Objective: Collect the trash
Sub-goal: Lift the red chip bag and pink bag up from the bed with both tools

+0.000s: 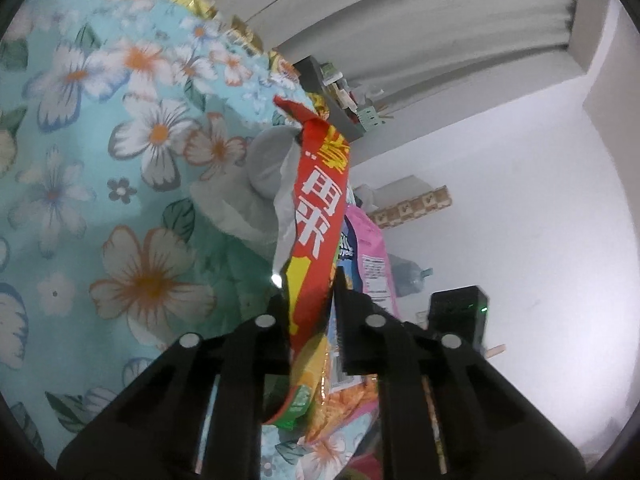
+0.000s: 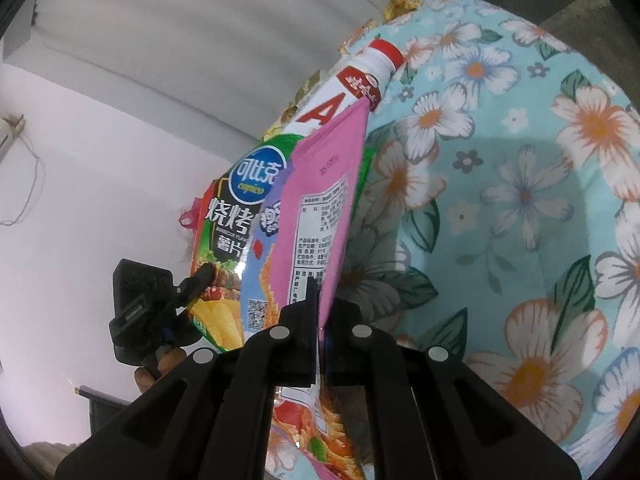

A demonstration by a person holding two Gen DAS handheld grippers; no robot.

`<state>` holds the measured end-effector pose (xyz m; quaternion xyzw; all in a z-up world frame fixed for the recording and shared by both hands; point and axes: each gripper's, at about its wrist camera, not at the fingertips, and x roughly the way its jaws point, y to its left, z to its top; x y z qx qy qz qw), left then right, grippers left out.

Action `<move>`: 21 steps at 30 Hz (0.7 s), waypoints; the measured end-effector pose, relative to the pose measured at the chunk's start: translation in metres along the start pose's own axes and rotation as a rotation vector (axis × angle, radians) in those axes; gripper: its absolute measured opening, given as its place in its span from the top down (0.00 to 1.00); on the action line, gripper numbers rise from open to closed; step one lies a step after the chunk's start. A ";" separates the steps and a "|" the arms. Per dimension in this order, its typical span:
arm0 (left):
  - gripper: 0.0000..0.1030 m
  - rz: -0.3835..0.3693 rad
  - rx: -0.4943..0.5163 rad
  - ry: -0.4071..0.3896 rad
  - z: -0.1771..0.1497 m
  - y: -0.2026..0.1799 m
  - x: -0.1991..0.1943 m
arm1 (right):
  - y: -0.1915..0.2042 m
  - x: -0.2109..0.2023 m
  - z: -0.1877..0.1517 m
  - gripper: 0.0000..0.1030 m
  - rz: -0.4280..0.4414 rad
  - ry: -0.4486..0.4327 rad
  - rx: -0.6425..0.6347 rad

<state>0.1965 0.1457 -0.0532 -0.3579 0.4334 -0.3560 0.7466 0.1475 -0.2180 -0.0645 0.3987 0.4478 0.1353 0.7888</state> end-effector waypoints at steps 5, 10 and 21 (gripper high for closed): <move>0.96 0.076 0.113 -0.008 -0.004 -0.028 0.001 | 0.003 -0.015 0.001 0.97 0.039 -0.033 0.015; 0.99 0.142 0.223 -0.013 -0.011 -0.056 0.002 | 0.002 -0.032 0.000 0.97 0.068 -0.064 0.034; 1.00 0.220 0.368 -0.026 -0.032 -0.103 0.005 | 0.008 -0.074 -0.002 0.97 0.052 -0.154 0.023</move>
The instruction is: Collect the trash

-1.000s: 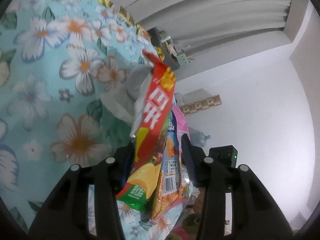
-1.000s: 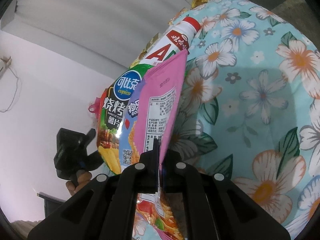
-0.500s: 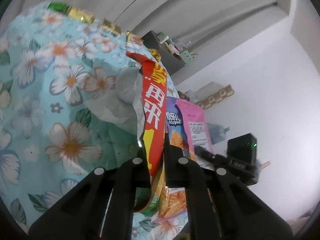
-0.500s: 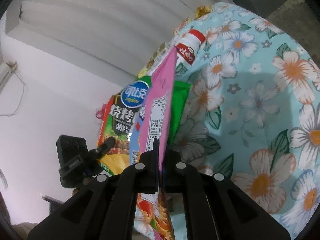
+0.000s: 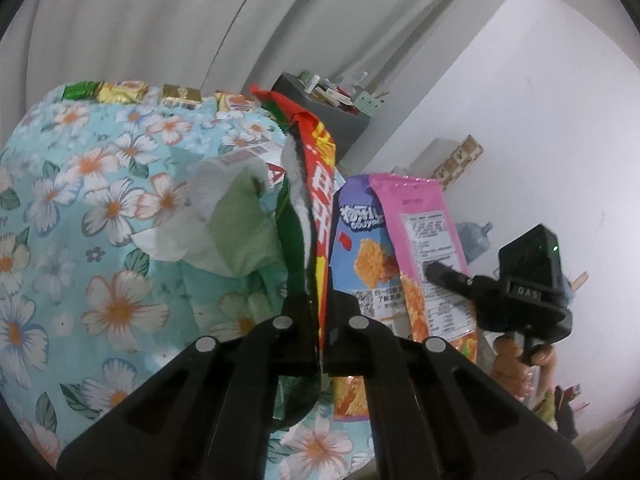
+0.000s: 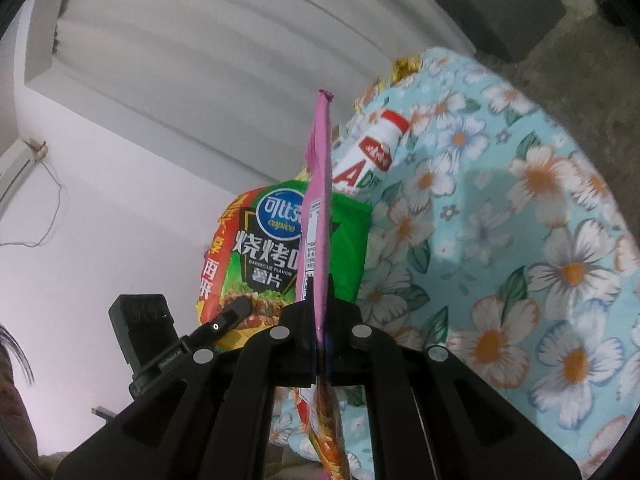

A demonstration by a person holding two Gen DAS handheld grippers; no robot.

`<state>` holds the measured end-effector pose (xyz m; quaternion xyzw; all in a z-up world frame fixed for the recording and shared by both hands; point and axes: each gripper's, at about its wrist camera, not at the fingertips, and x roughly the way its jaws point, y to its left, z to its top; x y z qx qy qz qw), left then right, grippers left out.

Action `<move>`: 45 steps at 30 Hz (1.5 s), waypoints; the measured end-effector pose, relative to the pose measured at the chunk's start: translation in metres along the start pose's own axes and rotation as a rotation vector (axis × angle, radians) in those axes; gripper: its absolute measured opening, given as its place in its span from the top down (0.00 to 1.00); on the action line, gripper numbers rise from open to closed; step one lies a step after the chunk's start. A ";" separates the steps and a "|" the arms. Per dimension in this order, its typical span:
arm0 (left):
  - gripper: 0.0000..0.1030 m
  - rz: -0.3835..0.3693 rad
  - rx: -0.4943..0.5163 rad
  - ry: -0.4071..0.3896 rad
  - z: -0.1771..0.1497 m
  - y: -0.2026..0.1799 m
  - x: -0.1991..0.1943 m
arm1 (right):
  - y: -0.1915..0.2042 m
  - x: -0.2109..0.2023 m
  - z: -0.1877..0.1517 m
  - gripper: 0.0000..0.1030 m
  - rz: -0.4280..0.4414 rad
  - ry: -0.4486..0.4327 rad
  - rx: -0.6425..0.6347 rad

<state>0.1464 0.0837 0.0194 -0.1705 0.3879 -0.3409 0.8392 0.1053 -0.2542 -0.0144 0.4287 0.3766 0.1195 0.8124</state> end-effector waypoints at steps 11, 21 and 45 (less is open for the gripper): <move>1.00 0.075 0.112 -0.010 -0.008 -0.036 0.001 | 0.003 -0.034 -0.002 0.97 -0.040 -0.065 -0.018; 1.00 0.117 0.187 -0.038 -0.014 -0.057 -0.004 | 0.000 -0.040 -0.005 0.97 -0.039 -0.087 -0.006; 1.00 0.125 0.266 -0.116 -0.013 -0.072 -0.017 | 0.012 -0.061 -0.011 0.97 -0.027 -0.135 -0.020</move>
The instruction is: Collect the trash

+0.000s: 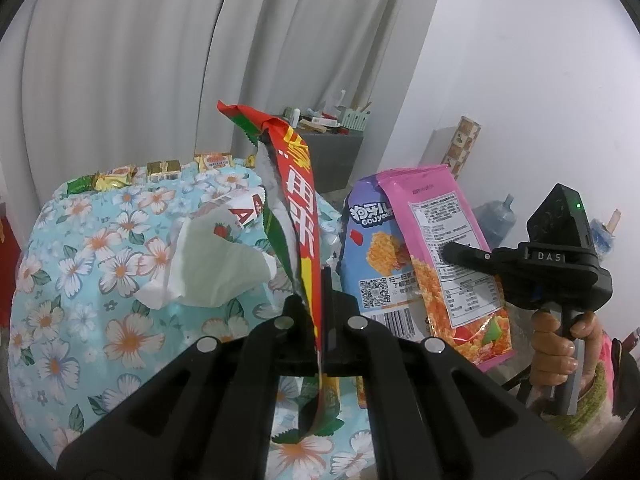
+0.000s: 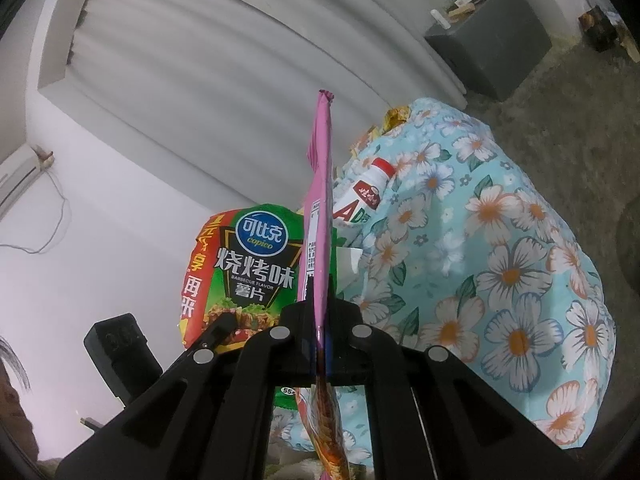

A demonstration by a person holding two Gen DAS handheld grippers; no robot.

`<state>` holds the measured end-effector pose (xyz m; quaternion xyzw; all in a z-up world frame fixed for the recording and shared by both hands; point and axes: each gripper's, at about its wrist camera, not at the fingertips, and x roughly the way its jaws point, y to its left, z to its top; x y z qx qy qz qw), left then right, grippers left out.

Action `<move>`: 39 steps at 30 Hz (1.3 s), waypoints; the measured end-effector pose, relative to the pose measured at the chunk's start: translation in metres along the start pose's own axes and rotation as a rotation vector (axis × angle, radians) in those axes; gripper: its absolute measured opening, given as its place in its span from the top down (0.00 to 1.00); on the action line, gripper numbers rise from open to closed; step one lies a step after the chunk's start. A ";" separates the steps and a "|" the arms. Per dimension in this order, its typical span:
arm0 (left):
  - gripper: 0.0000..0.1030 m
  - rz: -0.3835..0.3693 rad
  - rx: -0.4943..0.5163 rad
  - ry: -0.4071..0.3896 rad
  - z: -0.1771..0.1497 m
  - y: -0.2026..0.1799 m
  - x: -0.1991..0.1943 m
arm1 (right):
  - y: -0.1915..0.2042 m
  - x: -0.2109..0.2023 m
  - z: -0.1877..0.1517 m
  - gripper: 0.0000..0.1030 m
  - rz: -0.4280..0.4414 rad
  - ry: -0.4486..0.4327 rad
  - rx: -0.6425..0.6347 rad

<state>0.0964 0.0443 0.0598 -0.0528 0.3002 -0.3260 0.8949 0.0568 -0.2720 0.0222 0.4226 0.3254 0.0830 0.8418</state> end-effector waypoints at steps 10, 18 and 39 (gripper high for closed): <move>1.00 -0.013 -0.009 -0.037 0.004 -0.001 -0.004 | 0.008 -0.004 0.009 0.97 -0.011 -0.007 -0.020; 1.00 -0.027 -0.029 -0.074 0.008 -0.001 -0.015 | 0.014 0.001 0.013 0.97 -0.028 -0.005 -0.023; 1.00 -0.057 -0.028 -0.094 0.010 0.001 -0.016 | 0.019 -0.006 0.013 0.97 -0.063 -0.032 -0.029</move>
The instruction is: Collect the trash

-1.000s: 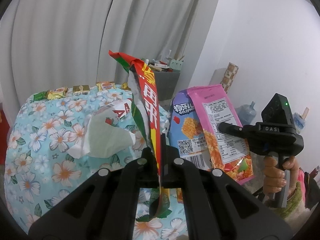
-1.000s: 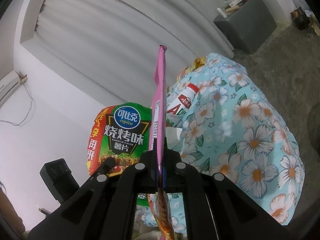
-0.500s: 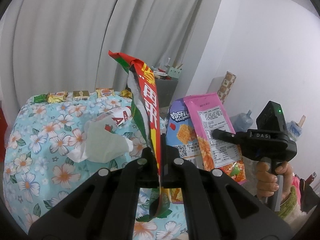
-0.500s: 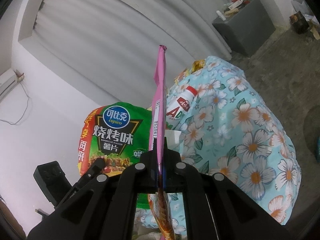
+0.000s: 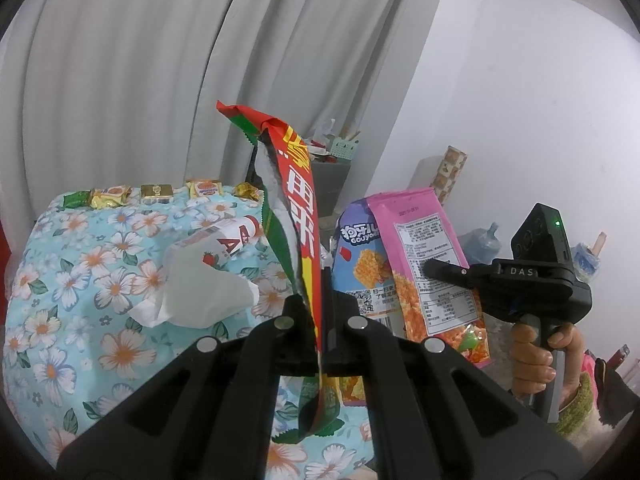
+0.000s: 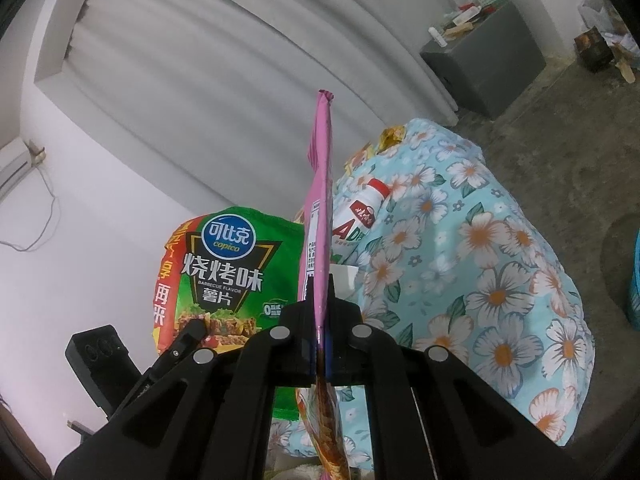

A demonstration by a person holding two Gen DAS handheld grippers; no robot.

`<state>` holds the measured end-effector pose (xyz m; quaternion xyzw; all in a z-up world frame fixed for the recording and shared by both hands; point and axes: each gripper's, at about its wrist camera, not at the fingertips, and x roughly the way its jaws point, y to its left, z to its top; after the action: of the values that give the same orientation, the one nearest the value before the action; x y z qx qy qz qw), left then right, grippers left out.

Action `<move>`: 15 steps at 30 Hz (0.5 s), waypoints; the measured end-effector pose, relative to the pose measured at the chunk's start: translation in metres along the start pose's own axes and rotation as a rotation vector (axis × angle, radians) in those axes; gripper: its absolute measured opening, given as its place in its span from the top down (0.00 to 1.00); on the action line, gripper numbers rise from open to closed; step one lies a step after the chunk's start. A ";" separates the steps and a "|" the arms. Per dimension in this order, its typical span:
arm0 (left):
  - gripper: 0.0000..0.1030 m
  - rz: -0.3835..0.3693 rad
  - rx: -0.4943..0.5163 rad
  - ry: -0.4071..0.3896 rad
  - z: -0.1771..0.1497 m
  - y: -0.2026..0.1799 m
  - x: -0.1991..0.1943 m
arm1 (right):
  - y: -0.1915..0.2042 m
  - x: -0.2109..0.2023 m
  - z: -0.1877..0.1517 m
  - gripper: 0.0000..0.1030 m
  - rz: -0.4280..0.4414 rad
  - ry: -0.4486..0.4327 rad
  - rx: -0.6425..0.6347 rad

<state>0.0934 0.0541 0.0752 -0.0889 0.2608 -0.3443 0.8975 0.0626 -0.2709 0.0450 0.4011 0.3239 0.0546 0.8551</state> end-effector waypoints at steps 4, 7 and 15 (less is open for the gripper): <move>1.00 -0.008 0.008 0.001 0.002 -0.001 0.002 | 0.000 -0.002 0.001 0.97 -0.003 -0.007 -0.004; 1.00 -0.015 0.021 0.005 0.004 -0.005 0.007 | -0.002 -0.008 0.002 0.97 -0.001 -0.017 -0.004; 1.00 -0.041 0.064 0.021 0.011 -0.023 0.028 | -0.021 -0.028 0.003 0.97 0.006 -0.055 0.028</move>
<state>0.1033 0.0182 0.0809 -0.0620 0.2574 -0.3719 0.8897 0.0388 -0.2965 0.0453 0.4151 0.2997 0.0415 0.8580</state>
